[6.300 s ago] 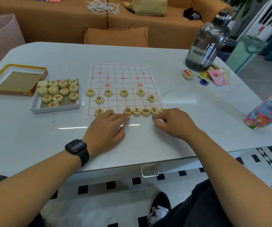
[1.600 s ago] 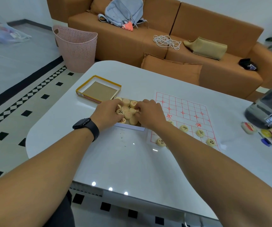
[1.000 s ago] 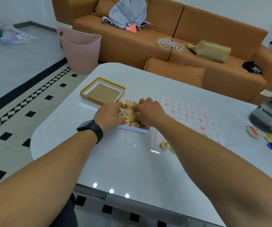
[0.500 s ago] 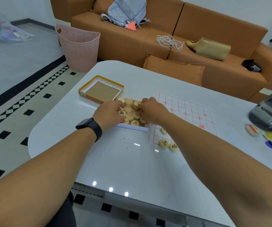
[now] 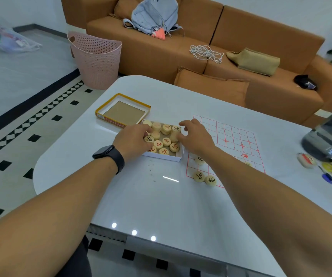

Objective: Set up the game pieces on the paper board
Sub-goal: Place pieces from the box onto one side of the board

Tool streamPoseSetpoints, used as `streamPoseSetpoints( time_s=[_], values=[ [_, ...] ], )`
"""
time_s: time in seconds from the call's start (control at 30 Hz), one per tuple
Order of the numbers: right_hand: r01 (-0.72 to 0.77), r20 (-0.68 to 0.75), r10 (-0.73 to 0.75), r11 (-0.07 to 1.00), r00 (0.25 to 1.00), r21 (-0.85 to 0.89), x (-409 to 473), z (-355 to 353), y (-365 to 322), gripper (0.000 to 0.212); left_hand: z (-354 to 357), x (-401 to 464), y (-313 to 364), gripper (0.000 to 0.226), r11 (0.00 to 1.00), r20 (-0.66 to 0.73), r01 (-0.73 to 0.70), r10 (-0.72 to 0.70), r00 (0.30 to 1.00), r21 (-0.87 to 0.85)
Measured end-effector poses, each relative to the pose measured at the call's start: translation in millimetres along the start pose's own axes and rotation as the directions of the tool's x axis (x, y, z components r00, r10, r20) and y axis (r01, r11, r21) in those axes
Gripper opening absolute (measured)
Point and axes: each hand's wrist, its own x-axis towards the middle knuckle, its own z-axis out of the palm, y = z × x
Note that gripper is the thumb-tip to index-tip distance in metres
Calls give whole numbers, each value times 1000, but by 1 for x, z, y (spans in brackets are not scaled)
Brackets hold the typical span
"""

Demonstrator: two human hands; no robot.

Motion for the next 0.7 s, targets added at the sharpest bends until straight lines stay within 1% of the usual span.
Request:
streamPoseSetpoints(
  time_s=[0.07,0.13,0.3,0.37,0.43,0.6,0.7],
  values=[
    [-20,37,21,999,999,-33,4,2,-5,42,0,0,0,39,1000,-1,0,0,1000,4],
    [-53,42,56,997,998,-57,8,2,-13,37,1,-1,0,40,1000,-6,4,-4,1000,8],
    [-200,28,198,979,980,48,21,6,-30,34,2,0,-1,41,1000,-17,-10,10,1000,13],
    [-251,28,250,966,968,54,26,12,-31,35,1,1,0,43,1000,-18,-19,19,1000,14],
    [-281,15,281,959,960,44,31,20,-31,30,1,1,0,44,1000,-26,-26,26,999,7],
    [-292,23,291,955,956,59,35,23,-27,32,2,2,-1,45,999,-24,-34,34,999,3],
    [-248,-30,254,959,967,139,26,9,-27,31,0,1,-2,45,999,-20,-42,42,999,2]
  ],
)
